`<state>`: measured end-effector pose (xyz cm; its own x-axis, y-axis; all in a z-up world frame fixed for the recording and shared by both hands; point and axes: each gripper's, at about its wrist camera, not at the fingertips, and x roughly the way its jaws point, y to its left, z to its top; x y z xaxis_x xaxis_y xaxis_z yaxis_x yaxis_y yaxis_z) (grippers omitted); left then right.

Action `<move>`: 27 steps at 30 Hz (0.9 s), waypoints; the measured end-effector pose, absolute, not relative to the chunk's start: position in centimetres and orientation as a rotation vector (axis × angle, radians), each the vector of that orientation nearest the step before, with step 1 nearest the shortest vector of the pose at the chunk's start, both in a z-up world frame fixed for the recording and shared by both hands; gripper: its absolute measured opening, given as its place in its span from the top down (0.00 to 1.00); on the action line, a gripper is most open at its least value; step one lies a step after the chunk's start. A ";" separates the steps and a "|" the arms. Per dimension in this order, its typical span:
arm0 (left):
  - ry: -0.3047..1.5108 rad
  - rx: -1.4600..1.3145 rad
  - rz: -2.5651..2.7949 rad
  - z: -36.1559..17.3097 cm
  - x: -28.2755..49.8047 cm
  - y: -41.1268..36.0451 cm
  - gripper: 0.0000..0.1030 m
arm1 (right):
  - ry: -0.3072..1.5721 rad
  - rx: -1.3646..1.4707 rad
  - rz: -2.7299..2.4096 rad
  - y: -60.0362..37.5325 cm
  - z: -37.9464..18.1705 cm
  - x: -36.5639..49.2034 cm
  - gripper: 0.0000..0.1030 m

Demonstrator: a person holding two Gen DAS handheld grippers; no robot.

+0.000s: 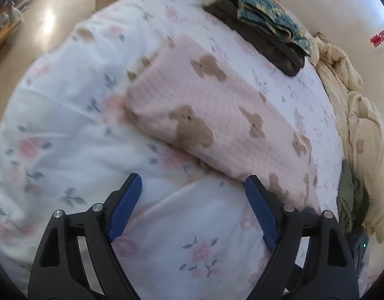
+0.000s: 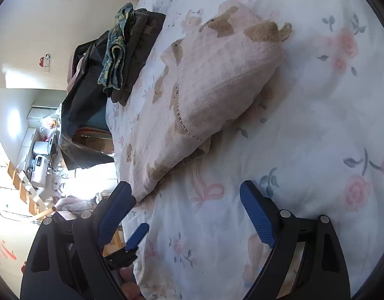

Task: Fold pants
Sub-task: 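Move both grippers to the sides of the folded pink pants, then pinch the folded pants with both grippers and lift them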

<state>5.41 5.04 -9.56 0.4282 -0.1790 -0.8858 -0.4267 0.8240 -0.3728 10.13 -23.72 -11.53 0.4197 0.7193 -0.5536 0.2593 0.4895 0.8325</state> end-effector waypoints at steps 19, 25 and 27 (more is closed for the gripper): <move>0.988 -0.795 0.248 -11.1 11.3 10.9 0.11 | 0.948 1.229 0.186 -30.2 -12.9 15.2 0.06; 0.919 -0.756 0.308 -11.1 12.1 12.5 0.36 | 0.938 1.144 0.155 -29.9 -12.6 15.8 0.20; 0.908 -0.757 0.314 -11.3 12.1 12.8 0.44 | 0.932 1.136 0.140 -30.3 -12.7 16.1 0.34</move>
<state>12.06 12.76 -11.32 0.5932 -0.0621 -0.8027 -0.5441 0.7039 -0.4566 16.06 -30.28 -12.72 0.6308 0.5348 -0.5622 0.3454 0.4552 0.8207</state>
